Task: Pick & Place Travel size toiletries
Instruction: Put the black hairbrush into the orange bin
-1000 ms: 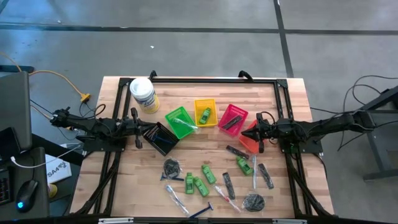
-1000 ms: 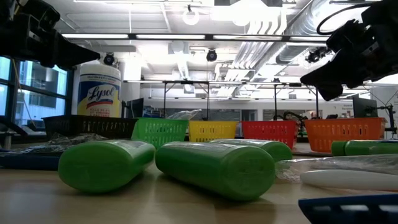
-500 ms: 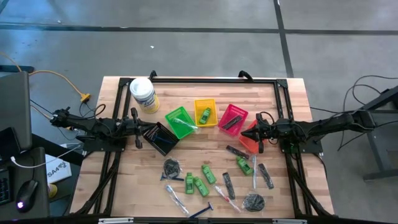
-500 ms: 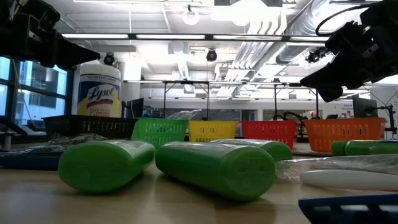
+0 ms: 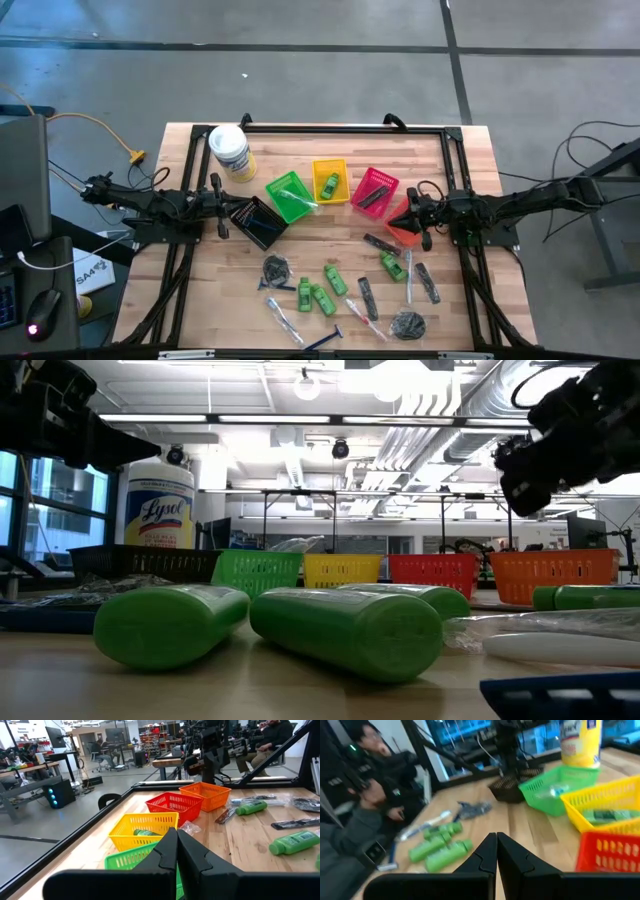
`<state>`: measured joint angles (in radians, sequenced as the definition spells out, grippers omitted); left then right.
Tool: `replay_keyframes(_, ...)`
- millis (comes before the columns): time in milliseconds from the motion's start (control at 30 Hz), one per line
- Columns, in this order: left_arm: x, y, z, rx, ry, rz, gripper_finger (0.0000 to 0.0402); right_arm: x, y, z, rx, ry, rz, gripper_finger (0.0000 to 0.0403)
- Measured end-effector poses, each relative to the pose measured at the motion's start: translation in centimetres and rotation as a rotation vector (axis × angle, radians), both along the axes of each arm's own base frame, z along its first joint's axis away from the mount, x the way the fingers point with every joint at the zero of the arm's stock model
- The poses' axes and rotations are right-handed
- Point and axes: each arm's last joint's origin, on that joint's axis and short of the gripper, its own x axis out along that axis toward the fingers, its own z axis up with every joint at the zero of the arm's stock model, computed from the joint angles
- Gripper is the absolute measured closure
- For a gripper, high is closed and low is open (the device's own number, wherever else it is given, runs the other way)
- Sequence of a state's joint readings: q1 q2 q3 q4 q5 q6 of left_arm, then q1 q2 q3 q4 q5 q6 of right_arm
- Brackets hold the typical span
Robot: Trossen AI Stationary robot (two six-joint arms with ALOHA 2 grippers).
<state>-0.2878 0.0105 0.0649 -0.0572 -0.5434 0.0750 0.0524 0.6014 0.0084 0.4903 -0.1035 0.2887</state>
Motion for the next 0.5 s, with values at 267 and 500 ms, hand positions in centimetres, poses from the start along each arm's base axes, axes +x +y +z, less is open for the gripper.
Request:
replay_keyframes(267, 0.0, 0.0, 0.0, 0.001, 0.003, 0.0, 0.0402, 0.5, 0.7, 2.2, -0.018, -0.057, 0.034, 0.0399)
replay_keyframes(500, 0.0, 0.0, 0.0, 0.001, 0.004, 0.0, 0.0402, 0.8, 1.6, 3.2, -0.026, -0.074, 0.059, 0.0399)
